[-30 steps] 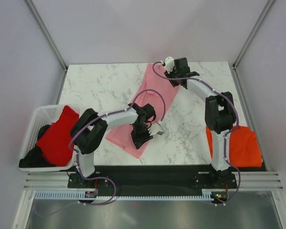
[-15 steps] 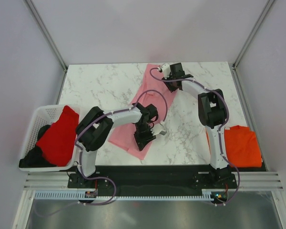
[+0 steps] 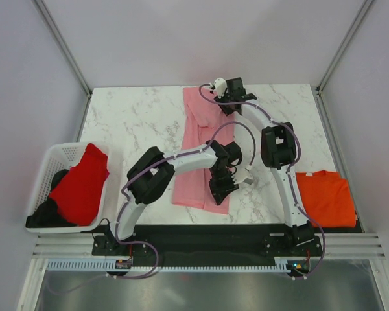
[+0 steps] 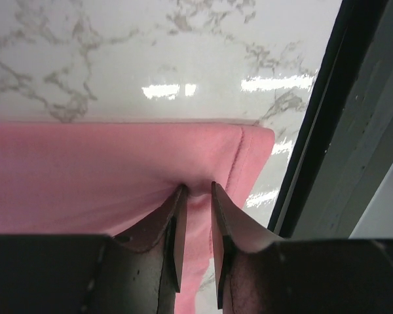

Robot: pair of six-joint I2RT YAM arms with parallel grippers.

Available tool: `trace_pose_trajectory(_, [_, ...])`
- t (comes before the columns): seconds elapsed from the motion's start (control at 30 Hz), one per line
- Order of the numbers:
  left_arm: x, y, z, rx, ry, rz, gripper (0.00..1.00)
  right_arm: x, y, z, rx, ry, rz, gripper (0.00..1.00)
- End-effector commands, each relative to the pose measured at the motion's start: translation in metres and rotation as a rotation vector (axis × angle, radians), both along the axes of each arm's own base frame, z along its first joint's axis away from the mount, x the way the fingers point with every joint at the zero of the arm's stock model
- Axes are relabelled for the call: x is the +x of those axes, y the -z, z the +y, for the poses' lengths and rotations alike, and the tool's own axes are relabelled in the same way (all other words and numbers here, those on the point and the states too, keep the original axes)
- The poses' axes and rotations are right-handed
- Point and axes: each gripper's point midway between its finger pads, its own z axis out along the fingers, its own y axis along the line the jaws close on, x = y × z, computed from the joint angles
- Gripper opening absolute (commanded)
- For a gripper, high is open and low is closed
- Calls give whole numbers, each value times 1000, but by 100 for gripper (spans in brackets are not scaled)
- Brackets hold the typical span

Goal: Fold and stack the t-shirts
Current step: Fold the tshirt

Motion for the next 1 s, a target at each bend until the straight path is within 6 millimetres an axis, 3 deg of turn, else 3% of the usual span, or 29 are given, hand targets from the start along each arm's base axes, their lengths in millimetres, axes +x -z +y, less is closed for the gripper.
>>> trace_pose_trajectory(0.0, [-2, 7, -30, -43, 6, 10, 29, 3, 1, 15, 36, -45, 0, 41])
trace_pose_trajectory(0.13, [-2, 12, -41, -33, 9, -8, 29, 4, -6, 25, 82, -38, -5, 42])
trace_pose_trajectory(0.23, [-1, -6, -47, -63, -1, -31, 32, 11, -27, 14, 74, 18, -46, 43])
trace_pose_trajectory(0.27, [2, -34, -50, -109, -15, -70, 33, 11, -50, 9, 86, 38, -74, 43])
trace_pose_trajectory(0.33, [4, -68, -42, -160, -44, -119, 35, 12, -81, -7, 135, 99, -106, 44])
trace_pose_trajectory(0.37, [9, -107, -35, -224, -96, -199, 36, 8, -114, -17, 163, 131, -142, 45])
trace_pose_trajectory(0.4, [14, -124, -29, -246, -137, -246, 37, 5, -131, -23, 221, 181, -150, 45])
trace_pose_trajectory(0.43, [23, -137, -19, -258, -193, -288, 37, 2, -145, -37, 254, 219, -156, 45])
trace_pose_trajectory(0.47, [31, -142, -4, -234, -275, -340, 36, -14, -167, -43, 287, 240, -162, 45])
trace_pose_trajectory(0.5, [38, -166, 8, -272, -334, -397, 36, -24, -174, -45, 327, 250, -145, 46])
trace_pose_trajectory(0.53, [51, -173, 24, -265, -412, -427, 38, -34, -178, -51, 375, 285, -120, 46])
trace_pose_trajectory(0.57, [56, -167, 40, -224, -503, -424, 43, -59, -181, -56, 403, 302, -84, 47])
trace_pose_trajectory(0.63, [74, -173, 73, -213, -673, -401, 55, -89, -178, -55, 495, 324, 1, 47])
trace_pose_trajectory(0.67, [70, -163, 82, -186, -779, -306, 56, -117, -166, -60, 508, 343, 63, 47])
trace_pose_trajectory(0.73, [81, -158, 105, -172, -976, -177, 57, -168, -140, -59, 556, 370, 215, 47])
trace_pose_trajectory(0.77, [79, -145, 115, -141, -1032, -115, 58, -184, -130, -60, 564, 379, 263, 47])
trace_pose_trajectory(0.83, [88, -135, 130, -141, -1140, -40, 58, -219, -113, -55, 596, 376, 380, 48])
trace_pose_trajectory(0.87, [80, -123, 132, -122, -1177, 36, 59, -245, -98, -56, 604, 389, 442, 48])
trace_pose_trajectory(0.9, [79, -118, 134, -123, -1195, 67, 59, -257, -91, -56, 611, 397, 474, 48])
trace_pose_trajectory(0.93, [81, -114, 136, -133, -1223, 94, 60, -272, -93, -51, 646, 376, 505, 48])
trace_pose_trajectory(0.97, [71, -106, 137, -117, -1246, 168, 61, -293, -75, -49, 668, 405, 591, 48])
